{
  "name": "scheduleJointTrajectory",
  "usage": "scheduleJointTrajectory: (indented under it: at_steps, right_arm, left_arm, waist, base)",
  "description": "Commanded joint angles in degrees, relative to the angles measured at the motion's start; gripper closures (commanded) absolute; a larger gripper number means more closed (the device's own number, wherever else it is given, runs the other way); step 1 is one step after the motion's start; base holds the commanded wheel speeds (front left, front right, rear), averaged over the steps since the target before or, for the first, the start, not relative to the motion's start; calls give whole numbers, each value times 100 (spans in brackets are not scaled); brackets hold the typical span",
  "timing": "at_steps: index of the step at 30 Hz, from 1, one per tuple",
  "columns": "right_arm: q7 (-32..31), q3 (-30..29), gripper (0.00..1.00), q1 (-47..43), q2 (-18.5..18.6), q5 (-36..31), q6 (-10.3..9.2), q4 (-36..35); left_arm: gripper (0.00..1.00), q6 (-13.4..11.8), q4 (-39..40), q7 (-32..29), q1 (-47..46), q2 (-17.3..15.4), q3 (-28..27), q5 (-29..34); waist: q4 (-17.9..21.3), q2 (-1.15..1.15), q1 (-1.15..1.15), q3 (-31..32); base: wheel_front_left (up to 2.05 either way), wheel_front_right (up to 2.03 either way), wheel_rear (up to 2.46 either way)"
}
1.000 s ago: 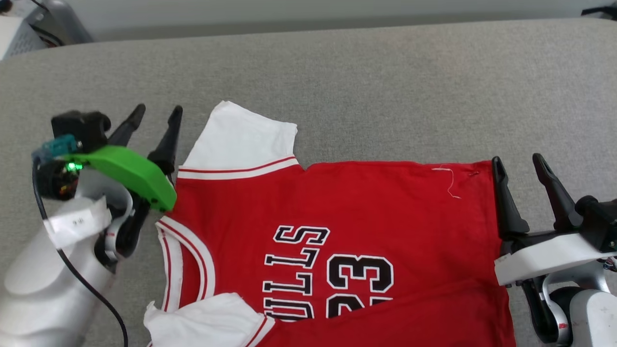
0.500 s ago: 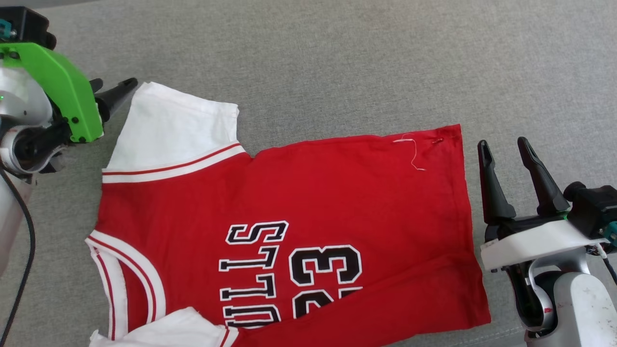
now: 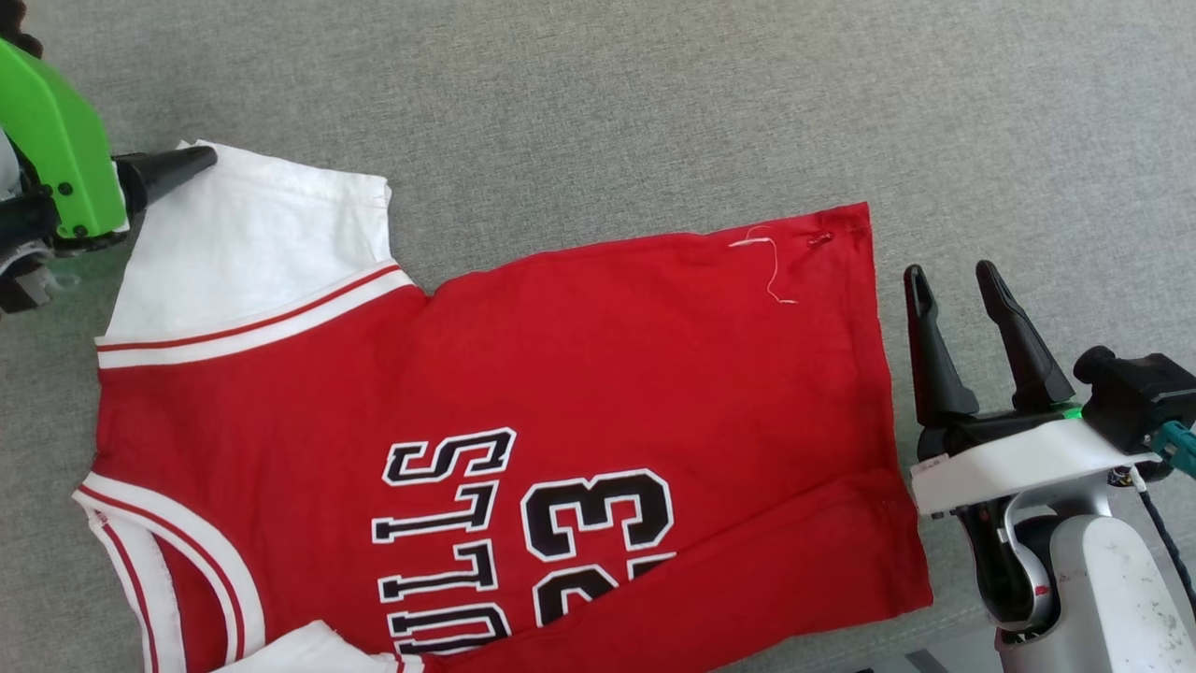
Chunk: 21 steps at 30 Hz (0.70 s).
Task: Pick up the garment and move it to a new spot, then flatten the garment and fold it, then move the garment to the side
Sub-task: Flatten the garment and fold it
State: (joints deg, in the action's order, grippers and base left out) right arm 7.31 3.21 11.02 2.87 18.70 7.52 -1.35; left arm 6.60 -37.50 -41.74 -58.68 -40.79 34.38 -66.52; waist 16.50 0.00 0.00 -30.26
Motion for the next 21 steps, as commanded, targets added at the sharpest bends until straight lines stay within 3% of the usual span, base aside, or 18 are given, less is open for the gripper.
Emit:
scheduleJointTrajectory:
  at_steps: [1, 2, 3, 7, 12, 21]
  right_arm:
    - [27, -44, 0, 119, 1, 25, -3, 39]
    - [21, -68, 0, 126, 1, 29, -3, 61]
    - [6, -97, 0, 139, 1, 35, -3, 85]
    - [-123, -177, 0, 215, 1, 75, -3, 161]
    - [-513, -159, 0, 398, 35, 221, -3, 322]
    - [-2289, -23, 0, 1139, 693, 762, -3, 1235]
  left_arm:
    - [56, 9, -237, -349, 452, 335, 303, -94]
    - [94, 13, -244, -432, 481, 370, 327, -135]
    - [100, 13, -268, -565, 524, 411, 358, -192]
    - [100, -11, -303, -621, 556, 499, 365, -257]
    - [100, -4, -214, -272, 458, 511, 314, -143]
    - [100, 36, 205, 396, 203, 405, 247, 147]
  waist:
    - [29, 0, 0, -43]
    - [20, 0, 0, -33]
    - [7, 0, 0, -18]
    - [-52, 0, 0, 81]
    - [-162, 0, 0, 330]
    - [-632, 0, 0, 950]
  base:
    - [0, 0, 0]
    - [0, 0, 0]
    - [0, 0, 0]
    - [0, 0, 0]
    - [0, 0, 0]
    - [0, 0, 0]
